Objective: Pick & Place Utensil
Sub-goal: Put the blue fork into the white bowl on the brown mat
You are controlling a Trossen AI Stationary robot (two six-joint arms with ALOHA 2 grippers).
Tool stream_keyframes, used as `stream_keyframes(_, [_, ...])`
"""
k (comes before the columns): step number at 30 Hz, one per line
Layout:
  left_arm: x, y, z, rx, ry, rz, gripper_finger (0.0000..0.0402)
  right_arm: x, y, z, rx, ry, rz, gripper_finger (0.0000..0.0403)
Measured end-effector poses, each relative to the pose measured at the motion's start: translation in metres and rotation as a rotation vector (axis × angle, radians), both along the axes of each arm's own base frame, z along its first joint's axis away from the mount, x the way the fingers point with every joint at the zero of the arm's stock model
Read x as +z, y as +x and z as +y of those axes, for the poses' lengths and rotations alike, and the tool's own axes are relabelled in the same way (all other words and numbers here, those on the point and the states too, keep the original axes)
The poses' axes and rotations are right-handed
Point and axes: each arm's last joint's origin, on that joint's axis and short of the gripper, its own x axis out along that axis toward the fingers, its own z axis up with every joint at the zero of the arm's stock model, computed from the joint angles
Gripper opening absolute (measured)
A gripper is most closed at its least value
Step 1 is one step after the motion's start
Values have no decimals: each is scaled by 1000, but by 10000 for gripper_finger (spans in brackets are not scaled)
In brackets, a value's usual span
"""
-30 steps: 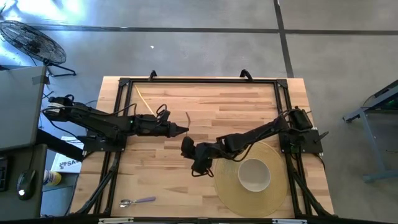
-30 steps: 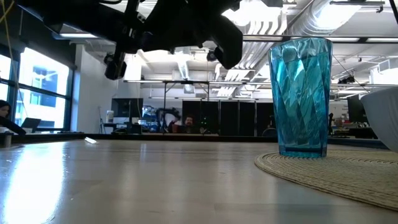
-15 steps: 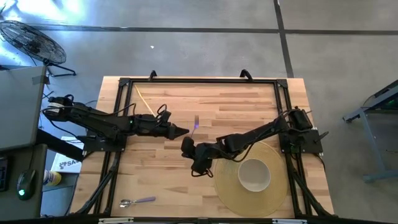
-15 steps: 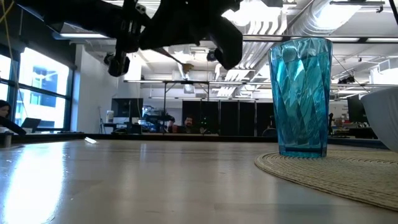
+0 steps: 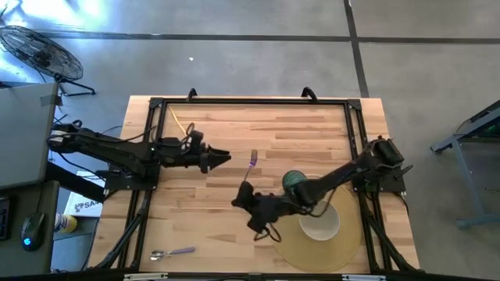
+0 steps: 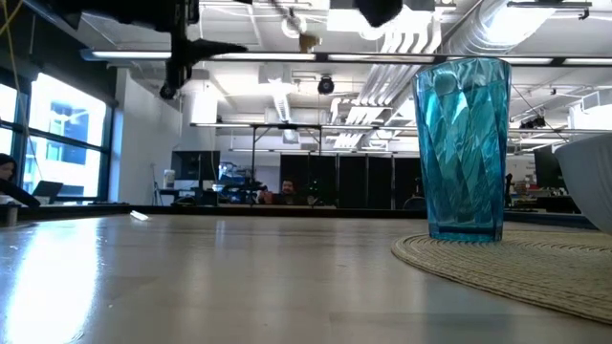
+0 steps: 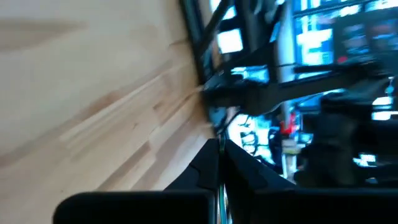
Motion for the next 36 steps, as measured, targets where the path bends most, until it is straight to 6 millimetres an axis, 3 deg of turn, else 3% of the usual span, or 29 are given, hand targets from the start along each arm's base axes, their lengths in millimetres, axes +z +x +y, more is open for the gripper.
stream_keyframes(5, [1, -8, 2, 22, 37, 38, 255, 46, -35, 29, 2, 99, -151, 2])
stream_keyframes(11, [-6, -7, 2, 38, 34, 100, 254, 94, -97, 60, 1, 391, -242, 2])
stream_keyframes(17, [-7, -7, 3, 72, 38, 108, 254, 115, -158, 84, 31, 676, -242, 2])
stream_keyframes(20, [-7, -7, 3, 87, 40, 109, 254, 106, -183, 97, 10, 736, -281, 2])
stream_keyframes(27, [-9, -8, 4, 122, 61, 137, 254, 62, -227, 115, -20, 802, -365, 2])
stream_keyframes(36, [-14, -9, 5, 124, 71, 185, 254, -7, -250, 109, -43, 829, -295, 3])
